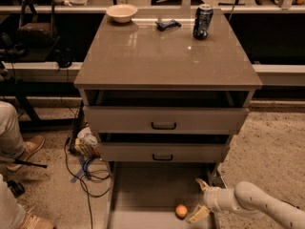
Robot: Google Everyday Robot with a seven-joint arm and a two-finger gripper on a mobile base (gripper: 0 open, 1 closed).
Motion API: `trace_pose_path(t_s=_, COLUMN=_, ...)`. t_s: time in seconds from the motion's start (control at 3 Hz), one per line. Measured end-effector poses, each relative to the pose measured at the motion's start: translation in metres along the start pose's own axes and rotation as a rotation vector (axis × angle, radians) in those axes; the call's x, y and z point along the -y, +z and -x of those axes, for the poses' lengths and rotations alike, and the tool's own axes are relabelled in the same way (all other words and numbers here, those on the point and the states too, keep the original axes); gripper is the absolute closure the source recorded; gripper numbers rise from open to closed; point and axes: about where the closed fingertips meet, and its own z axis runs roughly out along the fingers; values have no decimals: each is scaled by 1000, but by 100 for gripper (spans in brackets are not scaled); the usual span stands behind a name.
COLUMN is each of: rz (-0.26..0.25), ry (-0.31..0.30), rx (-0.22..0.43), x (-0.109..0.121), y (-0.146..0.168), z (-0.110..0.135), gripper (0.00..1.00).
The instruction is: Pick orange from bottom drawer and place on counter
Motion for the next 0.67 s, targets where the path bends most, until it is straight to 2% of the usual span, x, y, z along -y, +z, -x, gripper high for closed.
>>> trace_pose_path(t_s=0.33, rz=5, ry=-62, rx=-19, x=9, y=44, z=-24, gripper=0)
trace_pose_path(t_s=0.67, rz=6, ry=-61, rx=-19, x=9, y=45, z=-25, gripper=0)
